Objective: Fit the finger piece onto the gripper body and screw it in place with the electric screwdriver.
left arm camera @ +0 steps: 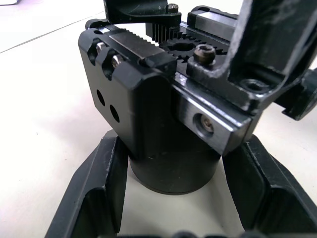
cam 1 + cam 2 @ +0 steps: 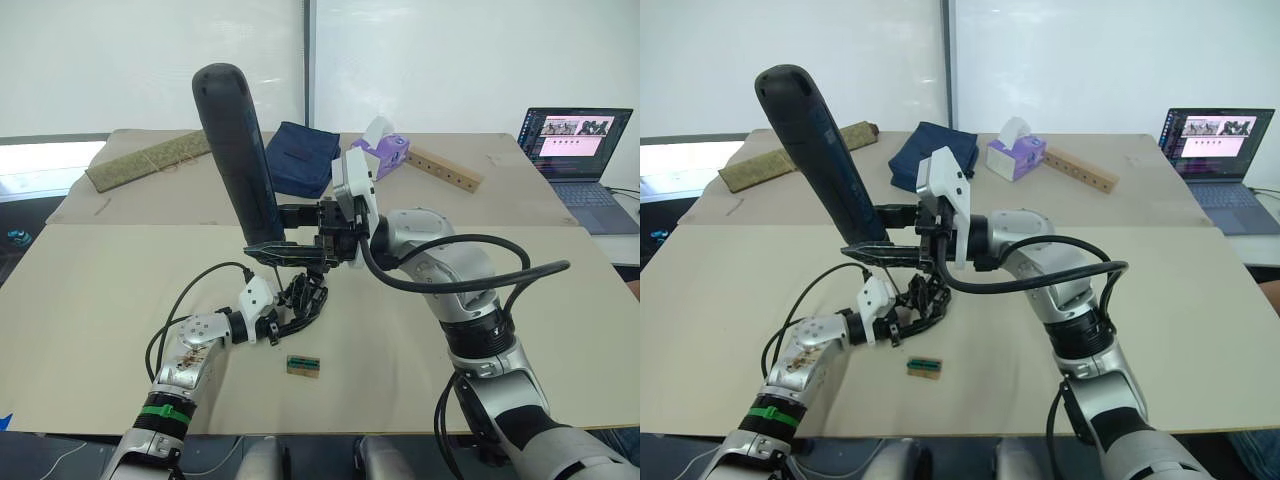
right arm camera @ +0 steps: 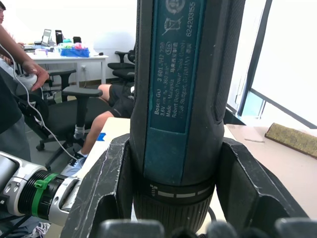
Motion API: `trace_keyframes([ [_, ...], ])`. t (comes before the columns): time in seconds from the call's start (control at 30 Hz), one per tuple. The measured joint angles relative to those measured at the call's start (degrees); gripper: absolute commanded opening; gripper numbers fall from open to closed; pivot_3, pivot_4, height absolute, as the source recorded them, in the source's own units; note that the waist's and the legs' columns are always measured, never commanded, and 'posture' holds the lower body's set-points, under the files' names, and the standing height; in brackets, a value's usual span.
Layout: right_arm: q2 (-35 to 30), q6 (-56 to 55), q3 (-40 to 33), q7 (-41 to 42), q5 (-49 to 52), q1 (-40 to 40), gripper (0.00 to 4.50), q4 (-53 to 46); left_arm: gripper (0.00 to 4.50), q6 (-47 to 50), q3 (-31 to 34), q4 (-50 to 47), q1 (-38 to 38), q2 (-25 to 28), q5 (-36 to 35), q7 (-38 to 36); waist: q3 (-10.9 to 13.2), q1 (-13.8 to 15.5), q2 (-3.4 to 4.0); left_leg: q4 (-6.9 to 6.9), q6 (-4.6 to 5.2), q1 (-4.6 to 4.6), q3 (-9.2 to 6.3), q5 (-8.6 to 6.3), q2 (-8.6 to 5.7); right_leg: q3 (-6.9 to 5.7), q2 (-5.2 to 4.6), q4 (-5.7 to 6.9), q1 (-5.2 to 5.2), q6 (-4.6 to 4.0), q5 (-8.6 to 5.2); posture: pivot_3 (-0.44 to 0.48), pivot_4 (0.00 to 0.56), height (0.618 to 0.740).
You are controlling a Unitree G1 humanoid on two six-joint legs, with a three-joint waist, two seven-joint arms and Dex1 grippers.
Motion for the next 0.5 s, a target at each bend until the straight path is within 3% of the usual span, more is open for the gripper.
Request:
trace_keyframes([
  [0.5,-0.28,-0.13,0.25,-0.02,-1.58,1.29,1.93,0.72,2.26,0.00,0.00,0.00,-0.01,-0.02,0.00,0.00,0.00,0.01,0.00,0.00,0.00,0.00,0.00,0.00,0.00,0.00,0.00,-0.01,0.00,0.00,0.00,0.000,0.150,0.740],
])
